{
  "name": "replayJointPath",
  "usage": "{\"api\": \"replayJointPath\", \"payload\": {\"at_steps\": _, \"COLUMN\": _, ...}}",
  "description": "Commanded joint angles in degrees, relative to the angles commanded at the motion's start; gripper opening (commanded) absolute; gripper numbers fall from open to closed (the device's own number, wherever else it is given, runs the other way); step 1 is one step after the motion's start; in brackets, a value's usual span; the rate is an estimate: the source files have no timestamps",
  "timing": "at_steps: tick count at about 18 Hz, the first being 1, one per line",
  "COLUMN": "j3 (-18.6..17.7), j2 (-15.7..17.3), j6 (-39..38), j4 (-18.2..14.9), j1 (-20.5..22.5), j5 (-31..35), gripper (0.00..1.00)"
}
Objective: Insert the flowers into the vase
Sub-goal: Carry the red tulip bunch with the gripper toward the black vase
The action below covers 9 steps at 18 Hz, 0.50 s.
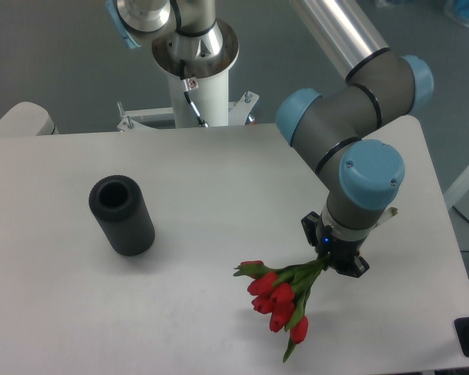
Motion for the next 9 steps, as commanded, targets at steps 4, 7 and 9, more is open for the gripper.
{"api": "replayJointPath", "payload": {"at_steps": 4, "j3": -0.35, "j2": 0.18, "j6": -0.35, "j4": 0.00, "j1": -0.09, "j5": 0.00, "gripper": 0.00}}
{"api": "replayJointPath", "payload": {"at_steps": 7, "j3": -0.35, "j2": 0.26, "j6": -2.36, "j4": -0.26, "j1": -0.70, "j5": -0.70, "gripper": 0.00}}
{"api": "replayJointPath", "payload": {"at_steps": 9, "j3": -0.35, "j2": 0.26, "j6": -4.65, "j4": -0.26, "j1": -1.31, "j5": -2.45, "gripper": 0.00}}
